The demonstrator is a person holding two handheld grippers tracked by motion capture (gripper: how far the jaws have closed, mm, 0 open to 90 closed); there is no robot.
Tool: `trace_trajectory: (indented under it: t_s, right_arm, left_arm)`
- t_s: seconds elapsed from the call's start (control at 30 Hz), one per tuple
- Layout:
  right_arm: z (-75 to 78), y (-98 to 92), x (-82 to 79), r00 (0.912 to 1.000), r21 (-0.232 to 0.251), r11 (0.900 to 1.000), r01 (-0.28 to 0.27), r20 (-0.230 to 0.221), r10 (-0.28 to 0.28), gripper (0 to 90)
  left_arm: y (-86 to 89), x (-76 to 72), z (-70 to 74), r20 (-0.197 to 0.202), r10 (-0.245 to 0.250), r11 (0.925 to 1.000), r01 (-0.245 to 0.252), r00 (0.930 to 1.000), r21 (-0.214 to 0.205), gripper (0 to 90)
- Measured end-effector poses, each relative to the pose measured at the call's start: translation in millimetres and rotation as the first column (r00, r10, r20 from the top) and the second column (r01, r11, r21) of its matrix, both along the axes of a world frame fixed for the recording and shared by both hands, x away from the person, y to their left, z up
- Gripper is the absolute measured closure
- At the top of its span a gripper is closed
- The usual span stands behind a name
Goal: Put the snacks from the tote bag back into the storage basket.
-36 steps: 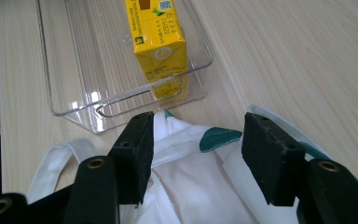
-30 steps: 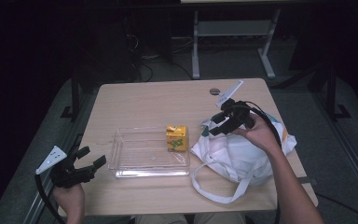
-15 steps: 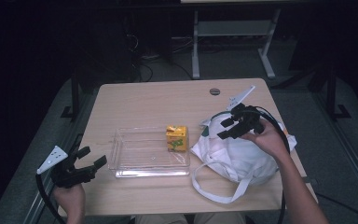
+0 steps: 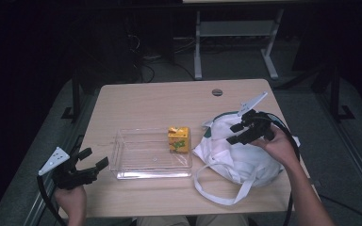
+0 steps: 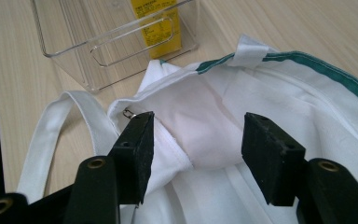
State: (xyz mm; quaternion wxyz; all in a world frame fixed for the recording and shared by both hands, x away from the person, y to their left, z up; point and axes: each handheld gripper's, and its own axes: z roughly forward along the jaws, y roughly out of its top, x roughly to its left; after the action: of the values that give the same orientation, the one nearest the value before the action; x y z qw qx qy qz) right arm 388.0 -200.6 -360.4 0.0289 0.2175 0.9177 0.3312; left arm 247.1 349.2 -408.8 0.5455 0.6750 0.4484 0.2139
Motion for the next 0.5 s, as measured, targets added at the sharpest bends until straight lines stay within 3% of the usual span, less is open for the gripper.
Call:
trace_trajectory:
  t_s: [0.5]
  right_arm:
    - [-7.4, -18.1, -12.2, 0.9991, 0.025, 0.9989, 0.040, -0.016, -0.039, 43.6]
  left_arm:
    - [-0.9, 0.3, 0.0, -0.002, -0.003, 1.0000, 0.003, 1.0000, 0.004, 12.5]
